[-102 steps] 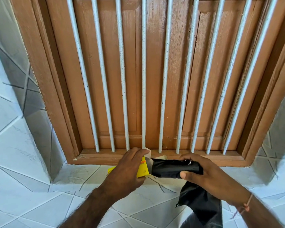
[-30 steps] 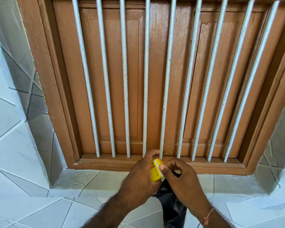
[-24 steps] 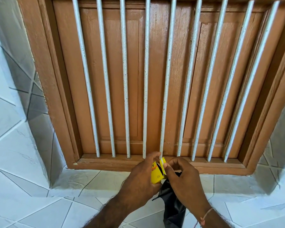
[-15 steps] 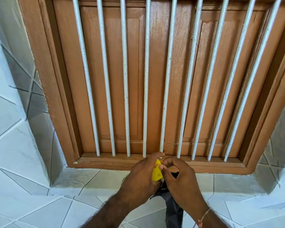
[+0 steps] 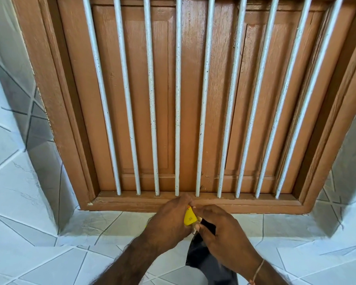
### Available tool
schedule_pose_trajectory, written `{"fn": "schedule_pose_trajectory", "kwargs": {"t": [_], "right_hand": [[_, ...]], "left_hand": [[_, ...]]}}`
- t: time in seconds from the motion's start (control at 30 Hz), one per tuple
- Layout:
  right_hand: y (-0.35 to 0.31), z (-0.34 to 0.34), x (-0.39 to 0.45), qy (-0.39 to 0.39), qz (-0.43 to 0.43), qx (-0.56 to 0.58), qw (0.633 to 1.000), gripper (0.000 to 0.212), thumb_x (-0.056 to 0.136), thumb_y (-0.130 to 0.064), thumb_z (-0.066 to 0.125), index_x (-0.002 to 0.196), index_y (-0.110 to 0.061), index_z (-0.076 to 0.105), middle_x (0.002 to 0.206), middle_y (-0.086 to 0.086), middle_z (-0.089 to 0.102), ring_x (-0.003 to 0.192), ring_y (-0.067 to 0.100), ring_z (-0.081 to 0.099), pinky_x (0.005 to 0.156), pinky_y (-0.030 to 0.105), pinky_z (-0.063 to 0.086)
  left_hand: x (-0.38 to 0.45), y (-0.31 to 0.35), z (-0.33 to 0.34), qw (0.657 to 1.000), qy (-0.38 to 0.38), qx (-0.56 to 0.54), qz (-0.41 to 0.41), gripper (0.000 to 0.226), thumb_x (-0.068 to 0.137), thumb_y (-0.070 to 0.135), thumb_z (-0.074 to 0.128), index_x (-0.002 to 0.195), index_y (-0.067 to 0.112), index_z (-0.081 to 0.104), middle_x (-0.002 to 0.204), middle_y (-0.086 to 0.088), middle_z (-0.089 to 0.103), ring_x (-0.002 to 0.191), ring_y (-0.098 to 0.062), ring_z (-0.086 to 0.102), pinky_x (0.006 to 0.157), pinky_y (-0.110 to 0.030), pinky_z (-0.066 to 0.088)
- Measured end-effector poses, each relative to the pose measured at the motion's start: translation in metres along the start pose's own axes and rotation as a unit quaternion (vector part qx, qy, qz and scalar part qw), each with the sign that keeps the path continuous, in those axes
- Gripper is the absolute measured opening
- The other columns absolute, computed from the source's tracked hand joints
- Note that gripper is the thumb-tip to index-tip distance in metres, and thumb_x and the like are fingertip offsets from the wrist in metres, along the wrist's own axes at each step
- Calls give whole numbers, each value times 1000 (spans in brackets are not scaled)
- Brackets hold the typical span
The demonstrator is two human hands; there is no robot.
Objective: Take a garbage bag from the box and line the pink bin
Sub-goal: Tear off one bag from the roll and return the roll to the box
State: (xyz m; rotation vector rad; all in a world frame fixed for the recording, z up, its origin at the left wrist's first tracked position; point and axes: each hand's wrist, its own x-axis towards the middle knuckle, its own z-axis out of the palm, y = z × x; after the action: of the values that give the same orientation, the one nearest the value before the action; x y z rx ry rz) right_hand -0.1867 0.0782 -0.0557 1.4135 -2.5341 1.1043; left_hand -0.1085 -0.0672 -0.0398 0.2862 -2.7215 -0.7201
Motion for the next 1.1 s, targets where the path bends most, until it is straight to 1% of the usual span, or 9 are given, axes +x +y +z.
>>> {"fn": "schedule_pose_trajectory", "kwargs": {"t": [0.17, 0.27, 0.43, 0.6, 0.73, 0.87, 1.0, 1.07, 1.1], "right_hand": [[19, -6, 1, 98, 171, 91, 976, 11, 88, -20, 65, 94, -28, 69, 94, -10, 70, 85, 4, 60, 88, 21, 48], [31, -14, 6, 151, 238, 181, 942, 11, 87, -12, 66, 82, -21, 70, 84, -3, 72, 82, 12, 66, 89, 35, 55], [39, -20, 10, 192, 298, 358, 864, 12, 87, -6, 65, 89, -18, 69, 95, 7, 71, 95, 27, 66, 79, 28, 53], [28, -20, 17, 211, 300, 459, 809, 13, 88, -8, 65, 96, -17, 69, 101, 14, 70, 94, 31, 66, 82, 36, 55], [13, -13, 19, 248, 297, 427, 817, 13, 88, -7, 64, 92, -19, 67, 95, 13, 70, 90, 30, 67, 79, 36, 57], [4, -2, 13, 263, 301, 406, 822, 15, 88, -9, 64, 91, -23, 66, 98, 14, 70, 95, 32, 66, 86, 42, 57], [-7, 7, 3, 270, 269, 421, 823, 17, 92, -4, 58, 99, -19, 61, 84, 8, 71, 76, 20, 69, 61, 25, 55], [-15, 10, -2, 281, 253, 448, 810, 17, 92, -2, 56, 103, -15, 59, 76, 5, 71, 69, 16, 69, 58, 24, 55], [-20, 10, -3, 286, 243, 463, 803, 17, 93, -1, 55, 104, -14, 58, 75, 5, 71, 69, 17, 68, 60, 25, 56]], "left_hand": [[22, -7, 5, 987, -77, 127, 61, 47, 78, 9, 70, 117, 26, 48, 128, 4, 51, 111, -17, 52, 78, -20, 37], [33, -11, 22, 979, -91, 151, 105, 52, 79, 6, 70, 125, 24, 52, 133, 2, 47, 115, -21, 53, 91, -27, 44], [28, -25, 27, 973, 4, 202, 113, 52, 85, 26, 68, 134, 29, 49, 143, 3, 47, 127, -21, 46, 108, -34, 34], [-12, -24, 39, 973, 220, 44, 45, 30, 85, 45, 60, 106, 26, 68, 106, 7, 71, 96, -14, 65, 85, -28, 51], [-18, -58, 56, 965, 173, 175, 87, 53, 53, 10, 90, 103, 15, 72, 103, -3, 74, 93, -22, 71, 82, -37, 57], [-9, -82, 48, 962, 148, 183, 136, 74, 39, -6, 86, 108, 14, 70, 108, -4, 73, 99, -24, 69, 86, -39, 55], [-16, -78, 44, 960, 172, 163, 147, 53, 60, 1, 82, 110, 15, 70, 113, -4, 71, 106, -24, 66, 94, -39, 50], [-40, -65, 50, 974, 221, 1, 51, 25, 86, 23, 66, 111, 22, 67, 115, 2, 69, 107, -16, 64, 98, -34, 47], [-54, -56, 53, 974, 207, -89, -17, 26, 92, 38, 55, 114, 28, 64, 119, 7, 66, 110, -11, 61, 101, -32, 46]]}}
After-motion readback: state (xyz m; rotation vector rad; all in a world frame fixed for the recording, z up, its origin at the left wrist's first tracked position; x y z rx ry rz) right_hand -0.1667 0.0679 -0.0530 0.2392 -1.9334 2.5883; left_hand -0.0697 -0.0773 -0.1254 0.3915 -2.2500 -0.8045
